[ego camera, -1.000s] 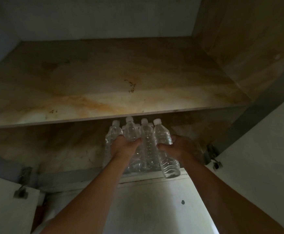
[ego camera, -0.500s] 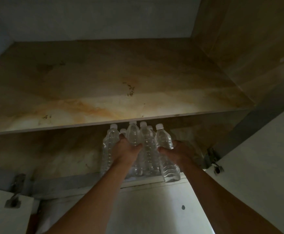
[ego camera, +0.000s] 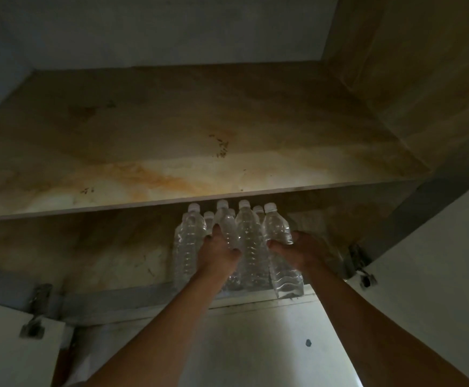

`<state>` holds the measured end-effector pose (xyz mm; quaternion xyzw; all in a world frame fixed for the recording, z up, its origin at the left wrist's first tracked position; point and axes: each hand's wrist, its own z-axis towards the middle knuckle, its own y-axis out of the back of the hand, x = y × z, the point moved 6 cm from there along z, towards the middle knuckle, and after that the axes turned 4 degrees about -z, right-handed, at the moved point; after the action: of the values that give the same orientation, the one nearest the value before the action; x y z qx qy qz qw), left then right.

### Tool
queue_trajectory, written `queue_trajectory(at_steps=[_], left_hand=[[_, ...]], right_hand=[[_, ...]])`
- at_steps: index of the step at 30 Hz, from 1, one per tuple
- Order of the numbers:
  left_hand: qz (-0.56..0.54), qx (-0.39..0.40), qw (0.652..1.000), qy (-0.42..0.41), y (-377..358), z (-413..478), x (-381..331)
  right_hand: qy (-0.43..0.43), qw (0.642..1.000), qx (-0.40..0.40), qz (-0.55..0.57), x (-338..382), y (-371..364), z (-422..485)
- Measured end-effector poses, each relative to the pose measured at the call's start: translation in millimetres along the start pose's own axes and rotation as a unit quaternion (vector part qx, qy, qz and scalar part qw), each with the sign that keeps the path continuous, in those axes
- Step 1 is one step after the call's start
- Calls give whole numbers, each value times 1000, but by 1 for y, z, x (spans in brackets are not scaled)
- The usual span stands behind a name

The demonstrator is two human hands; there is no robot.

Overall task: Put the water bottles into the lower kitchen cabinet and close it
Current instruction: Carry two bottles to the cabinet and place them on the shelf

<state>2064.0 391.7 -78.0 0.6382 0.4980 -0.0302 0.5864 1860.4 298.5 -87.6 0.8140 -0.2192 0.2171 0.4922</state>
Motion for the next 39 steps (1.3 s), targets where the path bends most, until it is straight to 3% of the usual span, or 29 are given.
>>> queue_trajectory(at_steps=[3,8,14,21,27,32,39], left_hand=[[12,-2,1000,-15,0,-3,-2],[124,-13,990,-64,7,-17,-6],[211,-87,965,-126,29,-24,-9],[214,-23,971,-104,17,-16,11],[168,-49,978,-116,23,-19,13],[123,-74,982,-119,29,-17,18],[110,-92,985,-96,43,-18,24]], right_hand=[[-1,1000,-1,21,2,1,-2],[-4,999,-2,36,-1,-2,1],[-8,998,-18,55,0,-3,5],[9,997,-54,50,6,1,9],[-2,991,-28,129,0,-7,13],[19,994,-12,105,-4,-2,12],[-30,994,-45,99,-30,0,10]])
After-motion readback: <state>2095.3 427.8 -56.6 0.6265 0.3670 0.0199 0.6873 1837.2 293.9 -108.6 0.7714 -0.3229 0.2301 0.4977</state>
